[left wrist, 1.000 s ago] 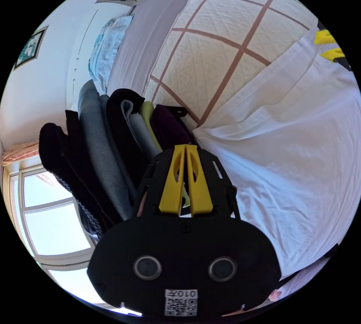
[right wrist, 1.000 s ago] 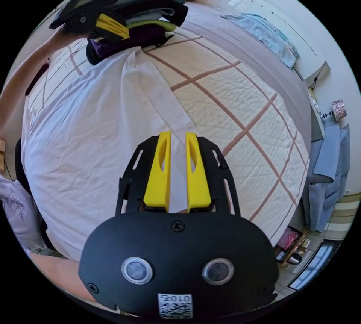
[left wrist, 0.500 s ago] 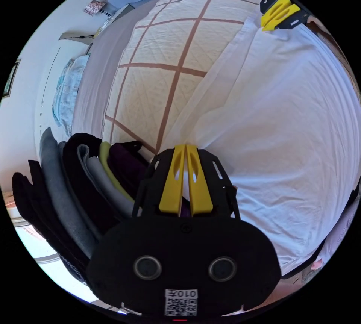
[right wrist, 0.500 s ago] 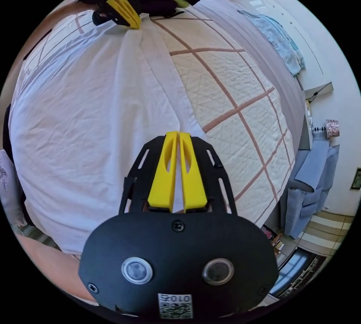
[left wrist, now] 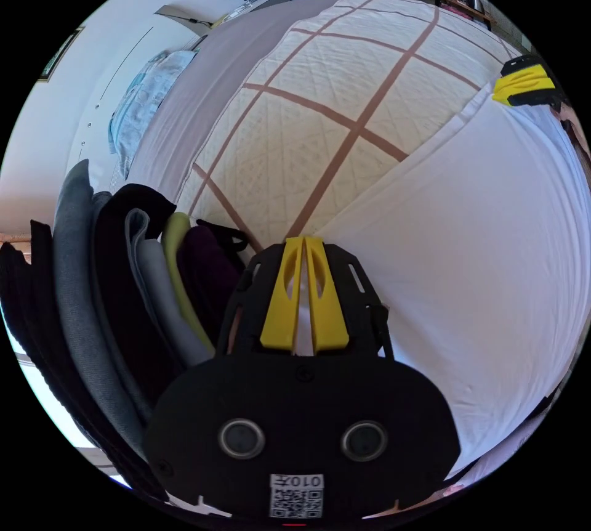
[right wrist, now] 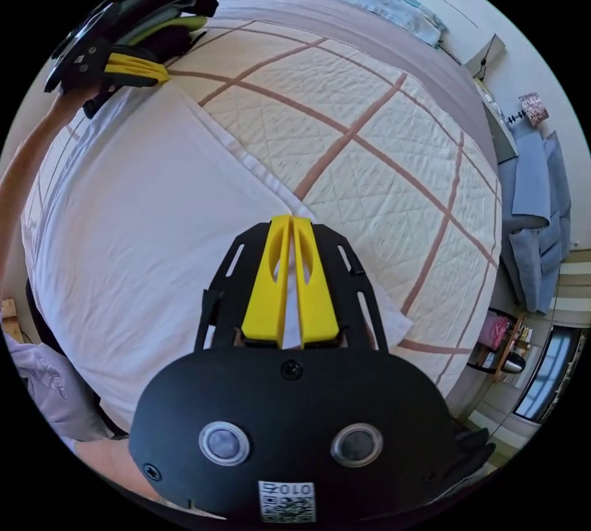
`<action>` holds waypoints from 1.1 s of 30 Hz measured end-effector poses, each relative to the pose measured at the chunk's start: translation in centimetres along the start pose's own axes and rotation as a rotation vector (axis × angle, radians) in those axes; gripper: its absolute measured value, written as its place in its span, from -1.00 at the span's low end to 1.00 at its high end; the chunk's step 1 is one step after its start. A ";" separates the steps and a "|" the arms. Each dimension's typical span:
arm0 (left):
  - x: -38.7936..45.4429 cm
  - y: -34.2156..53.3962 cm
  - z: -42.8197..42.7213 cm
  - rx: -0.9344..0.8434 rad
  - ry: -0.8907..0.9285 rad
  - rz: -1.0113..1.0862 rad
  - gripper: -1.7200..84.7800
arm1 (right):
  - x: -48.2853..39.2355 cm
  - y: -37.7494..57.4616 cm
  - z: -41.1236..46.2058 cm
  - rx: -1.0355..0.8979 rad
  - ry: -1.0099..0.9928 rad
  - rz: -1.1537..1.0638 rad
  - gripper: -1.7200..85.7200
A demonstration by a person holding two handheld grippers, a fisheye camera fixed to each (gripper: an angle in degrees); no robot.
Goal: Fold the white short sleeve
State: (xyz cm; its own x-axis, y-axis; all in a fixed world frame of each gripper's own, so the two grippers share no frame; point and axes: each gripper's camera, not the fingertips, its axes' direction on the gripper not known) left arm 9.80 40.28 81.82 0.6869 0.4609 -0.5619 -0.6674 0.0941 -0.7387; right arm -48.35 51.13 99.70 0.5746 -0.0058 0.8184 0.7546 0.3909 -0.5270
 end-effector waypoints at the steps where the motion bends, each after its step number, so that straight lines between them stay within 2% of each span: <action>1: -0.4 0.2 -0.2 -0.004 -0.015 -0.016 -0.96 | 1.0 0.5 -0.6 0.025 -0.060 0.030 -0.93; 3: -2.3 0.9 -1.3 -0.023 -0.039 -0.055 -0.97 | 2.3 1.2 -1.9 0.080 -0.105 0.077 -0.93; 7: -4.6 3.3 -4.3 0.037 -0.052 -0.101 -0.97 | 3.1 2.1 -4.6 0.108 0.060 0.187 -0.94; 10: -4.9 7.7 -7.0 0.157 0.145 -0.099 -0.96 | -0.2 3.7 -7.5 0.176 0.155 0.144 -0.94; 12: -3.3 14.6 -10.2 0.285 0.271 -0.047 -0.96 | -3.1 6.1 -9.1 0.191 0.167 0.100 -0.93; 16: 0.0 30.4 -15.4 0.456 0.157 -0.107 -0.95 | -12.4 17.4 -12.3 0.302 0.227 0.020 -0.93; 18: 1.2 40.9 -16.6 0.403 0.062 -0.254 -0.93 | -16.1 23.9 -13.1 0.377 0.195 0.054 -0.92; 22: 1.5 55.9 -15.4 0.254 0.081 -0.534 -0.84 | -24.8 37.3 -12.6 0.426 0.001 0.103 -0.89; 24: 1.8 65.1 -13.9 0.244 0.202 -0.765 -0.78 | -28.5 42.3 -12.2 0.478 -0.053 0.128 -0.85; 27: 2.9 72.2 -11.5 0.348 0.420 -0.952 -0.73 | -33.6 48.1 -13.6 0.545 -0.165 0.167 -0.87; 29: 3.5 73.7 -10.1 0.351 0.467 -0.986 -0.71 | -36.1 50.1 -15.7 0.591 -0.214 0.150 -0.89; 31: 3.7 74.2 -8.5 0.355 0.555 -1.011 -0.69 | -38.7 51.5 -19.0 0.642 -0.176 0.116 -0.89; 33: 4.0 74.5 -6.9 0.439 0.731 -1.054 -0.69 | -39.8 52.2 -21.3 0.672 -0.147 0.101 -0.89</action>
State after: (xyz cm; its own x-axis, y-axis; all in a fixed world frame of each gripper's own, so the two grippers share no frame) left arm -35.17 43.10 21.99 0.8271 -0.5616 0.0236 0.3248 0.4433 -0.8354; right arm -25.13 52.19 34.77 0.5468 0.1671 0.8204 0.3127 0.8682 -0.3852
